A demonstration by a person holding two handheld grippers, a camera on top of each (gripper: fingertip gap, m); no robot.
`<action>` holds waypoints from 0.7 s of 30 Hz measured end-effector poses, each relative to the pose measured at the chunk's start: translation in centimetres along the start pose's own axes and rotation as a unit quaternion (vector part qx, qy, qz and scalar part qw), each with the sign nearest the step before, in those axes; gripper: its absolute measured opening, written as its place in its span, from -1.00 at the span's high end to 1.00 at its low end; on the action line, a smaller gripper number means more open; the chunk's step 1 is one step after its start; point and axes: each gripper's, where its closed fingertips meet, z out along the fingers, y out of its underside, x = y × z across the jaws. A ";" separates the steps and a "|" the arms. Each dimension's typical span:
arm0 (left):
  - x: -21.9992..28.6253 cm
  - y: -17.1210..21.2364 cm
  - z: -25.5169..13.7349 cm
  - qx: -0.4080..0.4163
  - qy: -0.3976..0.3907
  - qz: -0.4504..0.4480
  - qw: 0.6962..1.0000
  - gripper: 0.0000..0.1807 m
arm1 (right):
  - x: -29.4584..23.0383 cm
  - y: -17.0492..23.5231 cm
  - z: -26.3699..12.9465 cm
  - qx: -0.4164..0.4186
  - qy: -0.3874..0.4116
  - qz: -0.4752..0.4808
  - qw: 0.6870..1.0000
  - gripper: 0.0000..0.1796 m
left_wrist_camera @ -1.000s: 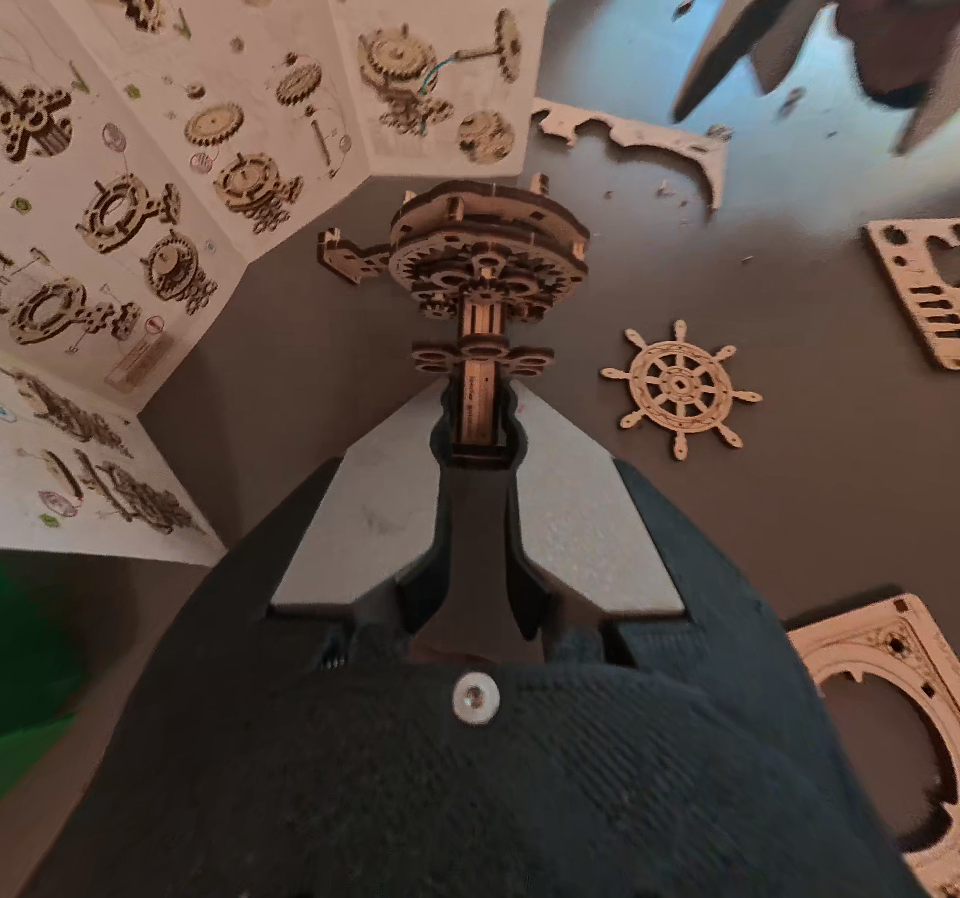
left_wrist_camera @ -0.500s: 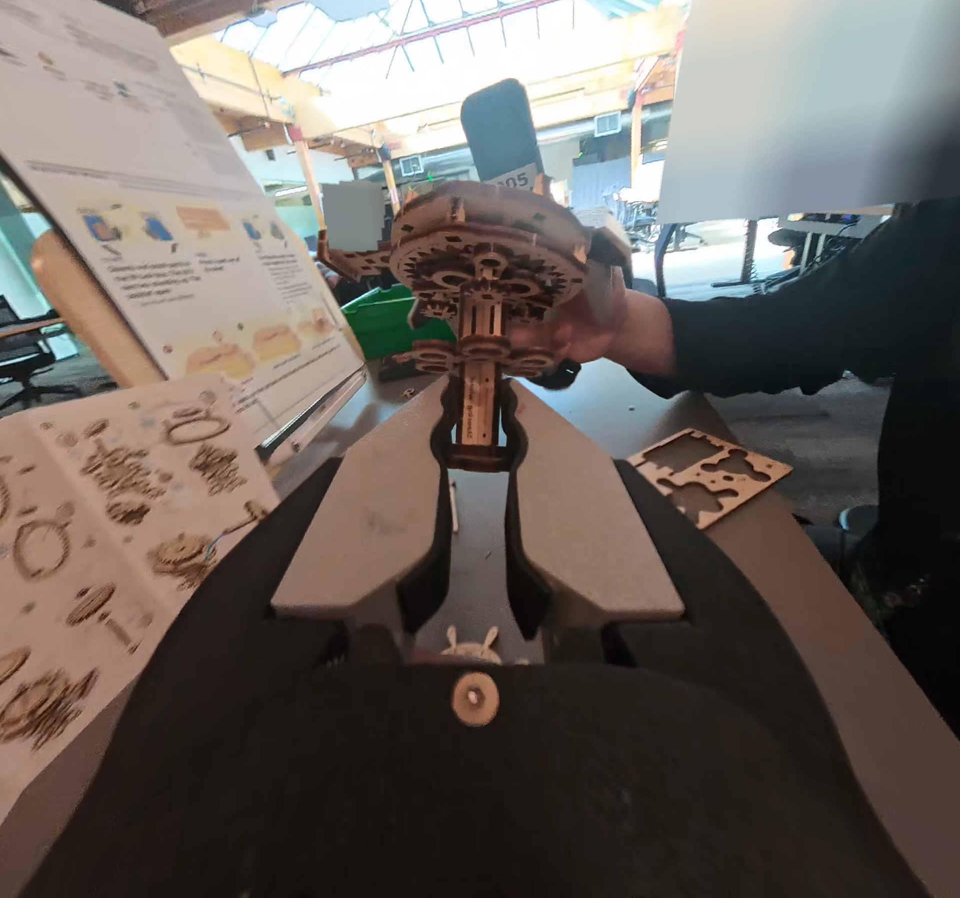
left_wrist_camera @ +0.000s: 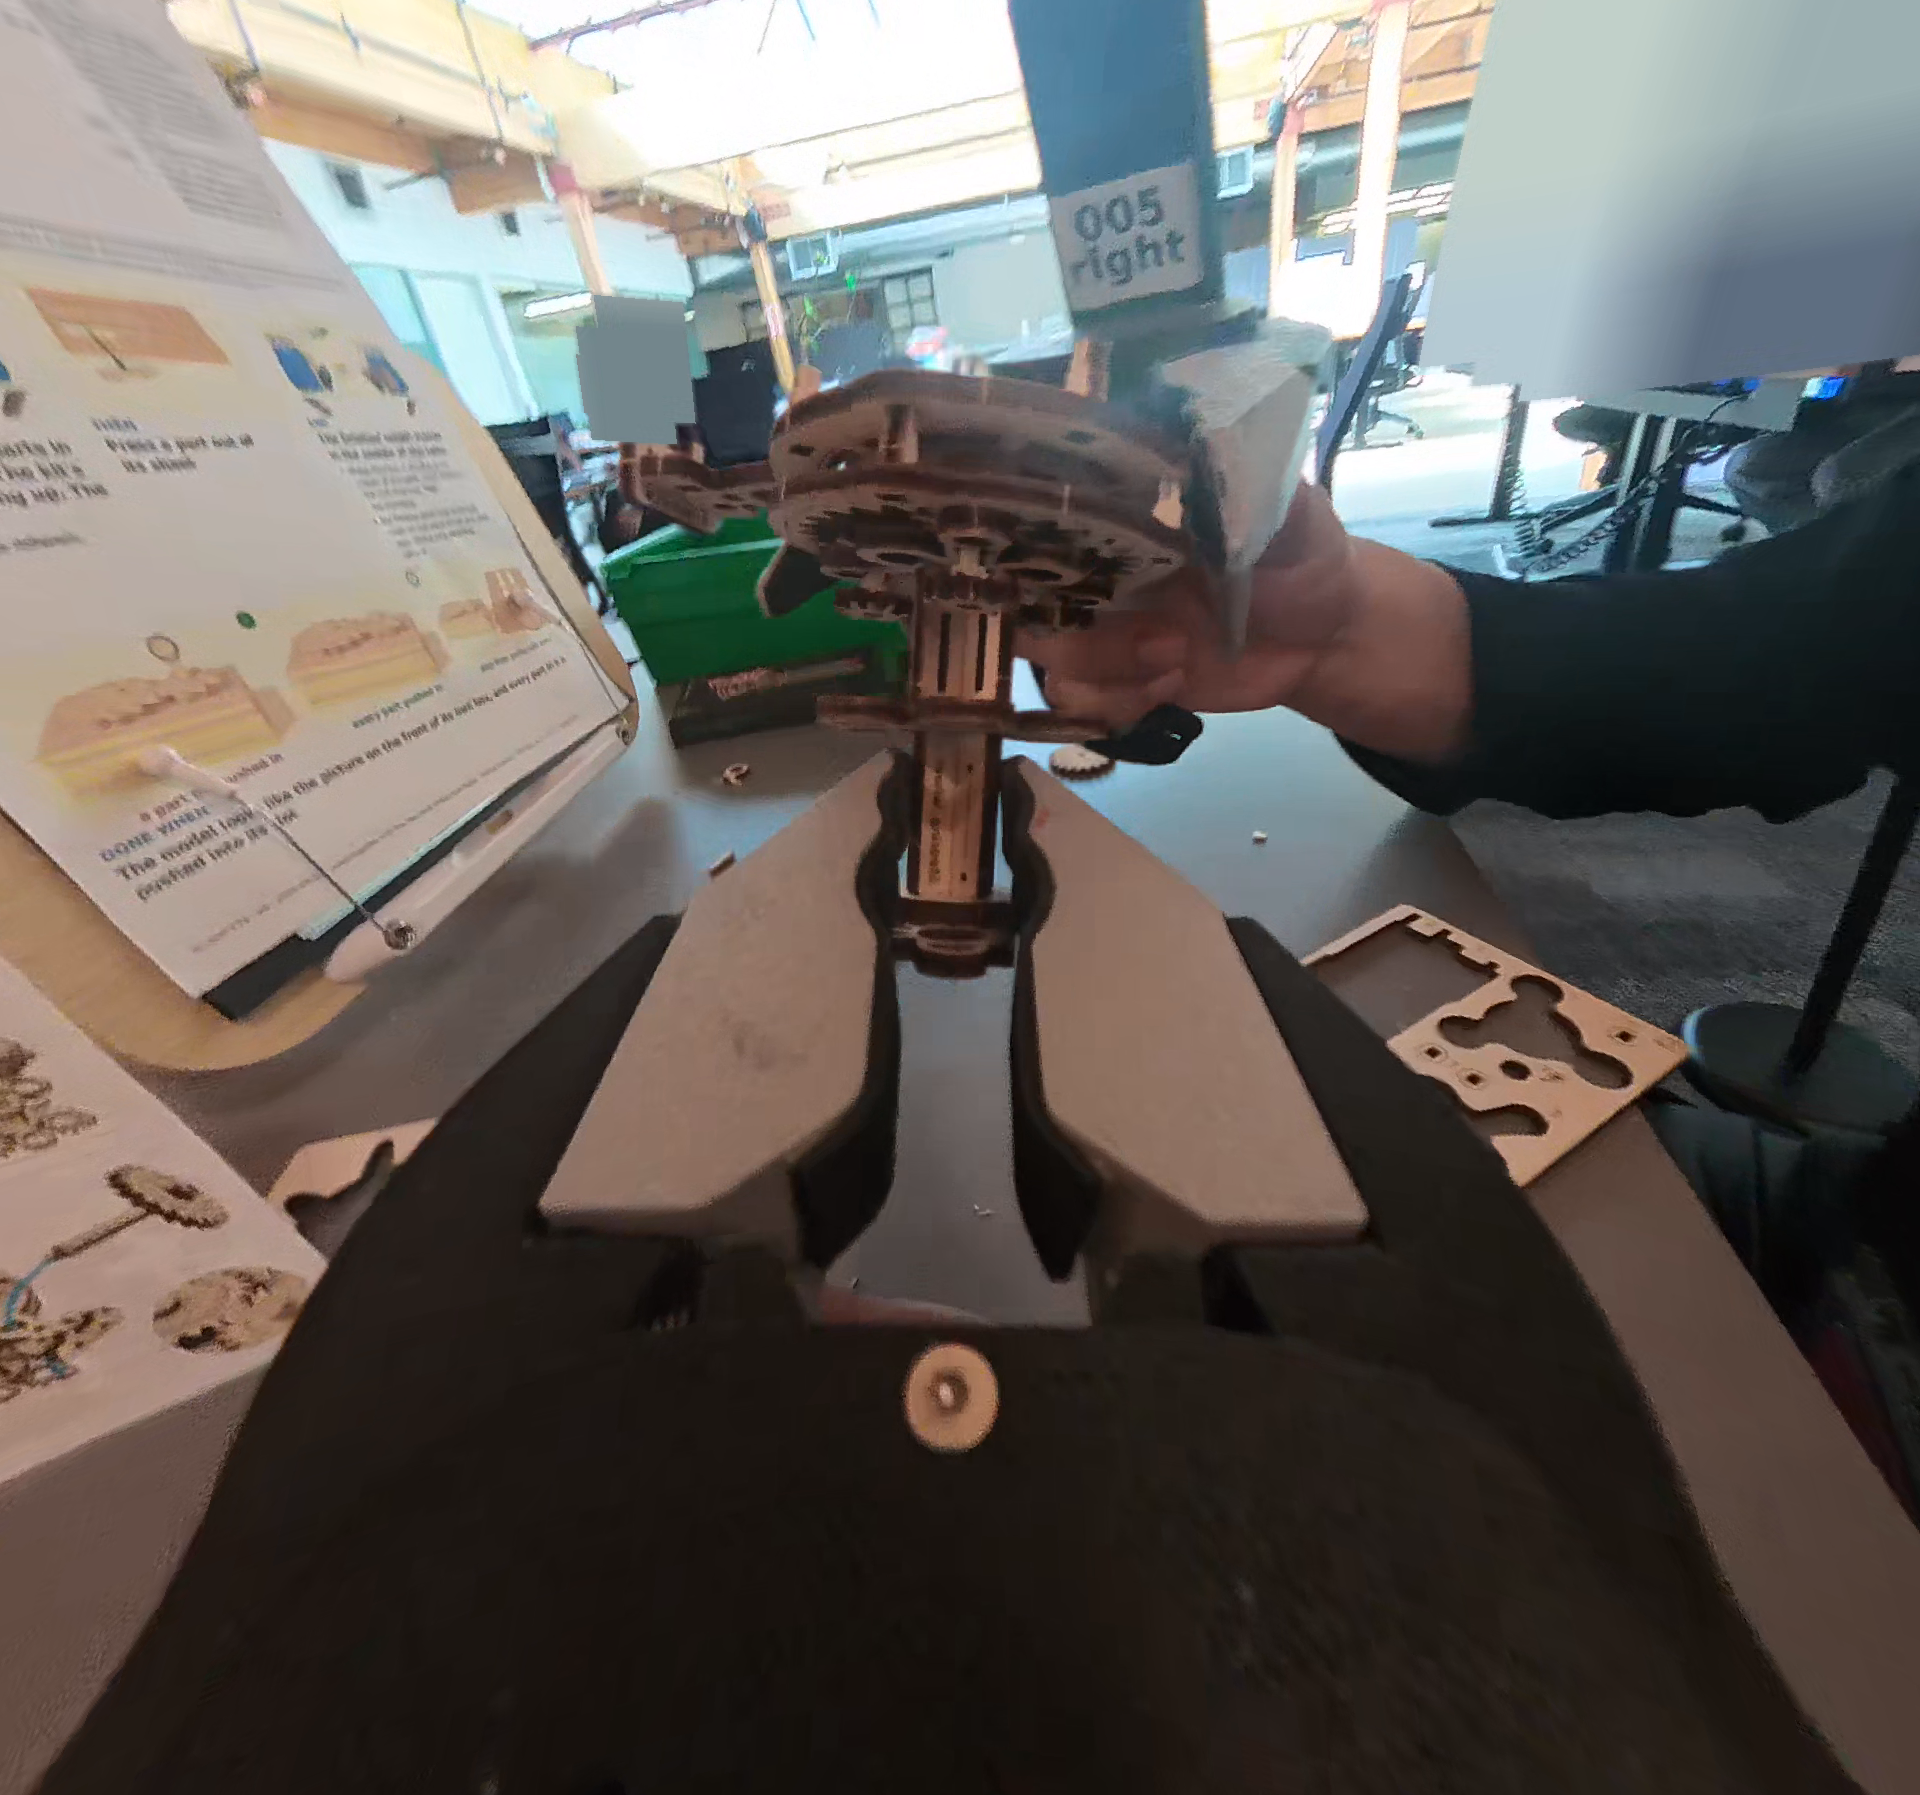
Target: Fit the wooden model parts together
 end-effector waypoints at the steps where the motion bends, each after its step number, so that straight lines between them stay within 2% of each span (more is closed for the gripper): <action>1: -0.2 0.5 0.4 -0.013 -0.008 -0.008 1.000 0.84 | 0.4 0.5 -0.3 -0.007 0.007 0.005 1.000 0.16; 5: -0.9 1.9 1.2 -0.058 -0.025 -0.049 0.997 0.53 | 2.2 2.2 -1.7 -0.013 0.036 0.031 0.999 0.16; 7: -2.2 2.0 0.4 -0.087 -0.052 -0.046 0.994 0.45 | 3.5 3.1 -2.9 -0.017 0.058 0.046 0.997 0.16; 11: -7.1 2.2 -4.7 -0.182 -0.146 -0.060 0.971 0.48 | 7.9 4.8 -6.8 -0.043 0.145 0.043 0.987 0.16; 14: -9.1 1.9 -9.7 -0.245 -0.206 -0.055 0.946 0.47 | 9.7 4.3 -9.7 -0.041 0.180 0.046 0.982 0.16; 17: -8.8 2.3 -13.0 -0.271 -0.210 -0.088 0.935 0.49 | 10.9 4.4 -11.5 -0.055 0.206 0.036 0.976 0.16; 21: -7.8 5.7 -14.8 -0.305 -0.205 -0.122 0.922 0.49 | 13.0 6.7 -13.1 -0.087 0.251 0.028 0.964 0.16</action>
